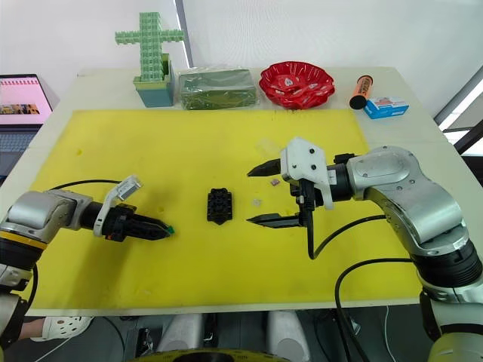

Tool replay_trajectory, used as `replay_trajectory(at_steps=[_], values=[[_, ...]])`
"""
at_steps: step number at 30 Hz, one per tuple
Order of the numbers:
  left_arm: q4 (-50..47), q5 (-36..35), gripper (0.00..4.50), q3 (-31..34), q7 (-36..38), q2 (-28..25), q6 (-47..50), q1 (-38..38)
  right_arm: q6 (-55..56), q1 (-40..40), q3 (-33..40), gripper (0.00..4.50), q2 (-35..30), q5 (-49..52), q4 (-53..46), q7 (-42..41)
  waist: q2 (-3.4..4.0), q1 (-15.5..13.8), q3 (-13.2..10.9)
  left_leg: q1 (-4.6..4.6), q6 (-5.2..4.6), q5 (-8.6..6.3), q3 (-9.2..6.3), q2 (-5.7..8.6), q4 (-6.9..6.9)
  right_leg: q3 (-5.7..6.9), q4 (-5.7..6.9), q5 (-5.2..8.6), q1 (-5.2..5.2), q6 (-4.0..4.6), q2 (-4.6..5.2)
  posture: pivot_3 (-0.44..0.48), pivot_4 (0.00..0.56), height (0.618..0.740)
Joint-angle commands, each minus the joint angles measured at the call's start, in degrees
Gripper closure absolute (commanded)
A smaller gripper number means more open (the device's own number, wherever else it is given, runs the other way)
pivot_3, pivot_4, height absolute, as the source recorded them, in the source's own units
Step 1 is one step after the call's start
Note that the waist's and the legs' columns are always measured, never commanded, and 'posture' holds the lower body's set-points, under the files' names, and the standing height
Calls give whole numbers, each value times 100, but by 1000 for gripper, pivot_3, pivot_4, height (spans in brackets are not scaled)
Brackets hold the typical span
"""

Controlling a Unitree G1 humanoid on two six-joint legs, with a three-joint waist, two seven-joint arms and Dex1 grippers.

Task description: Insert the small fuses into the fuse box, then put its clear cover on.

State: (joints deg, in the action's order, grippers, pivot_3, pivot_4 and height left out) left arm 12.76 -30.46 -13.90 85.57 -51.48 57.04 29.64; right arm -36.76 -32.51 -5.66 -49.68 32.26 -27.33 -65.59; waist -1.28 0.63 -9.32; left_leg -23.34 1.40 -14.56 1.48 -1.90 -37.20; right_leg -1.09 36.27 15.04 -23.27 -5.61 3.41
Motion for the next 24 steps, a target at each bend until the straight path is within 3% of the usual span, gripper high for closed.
replay_trajectory(at_steps=[1,10,16,24], values=[[42,87,2866,-44,-25,-12,32,-46,16,-144,80,0,-45,11,-89,5,0,0,0,0,0,0,0,0,0,0,0,0,0,0,0,0,150,740],[66,151,3009,-53,-16,-12,-64,-83,13,-164,62,0,-25,8,-75,9,0,2,0,0,0,0,-1,0,1,0,0,0,0,0,0,0,150,740],[22,174,4440,-47,-9,-3,-82,-108,9,-163,67,0,-24,13,-84,17,0,2,0,0,0,0,0,0,1,0,0,0,0,0,0,0,150,740],[24,199,4440,-48,-35,24,-124,-127,0,-163,61,0,-5,16,-88,38,0,1,0,0,0,0,0,0,0,0,0,0,0,0,0,0,150,740]])
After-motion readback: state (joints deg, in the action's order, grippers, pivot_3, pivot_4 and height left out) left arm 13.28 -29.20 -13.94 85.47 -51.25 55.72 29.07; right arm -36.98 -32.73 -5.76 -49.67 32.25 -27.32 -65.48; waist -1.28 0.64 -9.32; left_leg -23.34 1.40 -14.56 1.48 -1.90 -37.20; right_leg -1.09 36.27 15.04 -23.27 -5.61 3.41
